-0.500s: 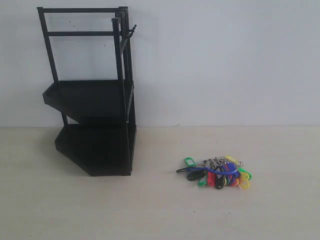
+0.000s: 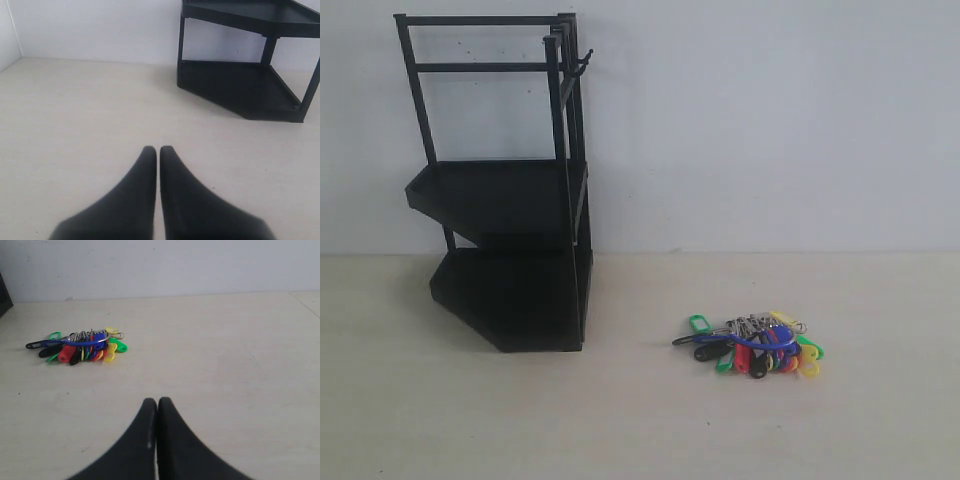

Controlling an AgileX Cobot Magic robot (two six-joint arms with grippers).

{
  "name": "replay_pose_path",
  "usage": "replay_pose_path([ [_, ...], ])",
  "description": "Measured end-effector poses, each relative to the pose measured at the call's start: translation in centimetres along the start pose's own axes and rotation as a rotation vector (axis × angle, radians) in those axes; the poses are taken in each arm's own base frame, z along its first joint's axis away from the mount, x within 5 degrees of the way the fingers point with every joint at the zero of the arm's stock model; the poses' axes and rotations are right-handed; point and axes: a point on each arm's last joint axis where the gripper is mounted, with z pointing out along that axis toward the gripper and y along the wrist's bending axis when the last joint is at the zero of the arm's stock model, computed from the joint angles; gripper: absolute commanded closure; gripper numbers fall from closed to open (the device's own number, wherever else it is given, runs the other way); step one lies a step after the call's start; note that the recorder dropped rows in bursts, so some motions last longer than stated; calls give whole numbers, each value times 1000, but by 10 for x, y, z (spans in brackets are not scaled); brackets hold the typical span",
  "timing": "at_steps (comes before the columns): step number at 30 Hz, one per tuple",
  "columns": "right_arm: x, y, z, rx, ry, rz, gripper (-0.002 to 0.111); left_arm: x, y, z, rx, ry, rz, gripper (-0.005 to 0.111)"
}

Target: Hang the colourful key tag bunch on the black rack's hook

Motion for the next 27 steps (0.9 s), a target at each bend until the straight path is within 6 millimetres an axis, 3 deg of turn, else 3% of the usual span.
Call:
replay_pose_path([
  [11,-5,-1,0,11,-56,-54,108,0,0,0,0,0,0,102],
  [23,-58,0,-21,10,-685,-14,108,0,0,0,0,0,0,102],
  [25,-75,1,-29,13,-694,-33,108,0,0,0,0,0,0,102],
  [27,-104,4,-44,21,-636,-80,108,0,0,0,0,0,0,102],
])
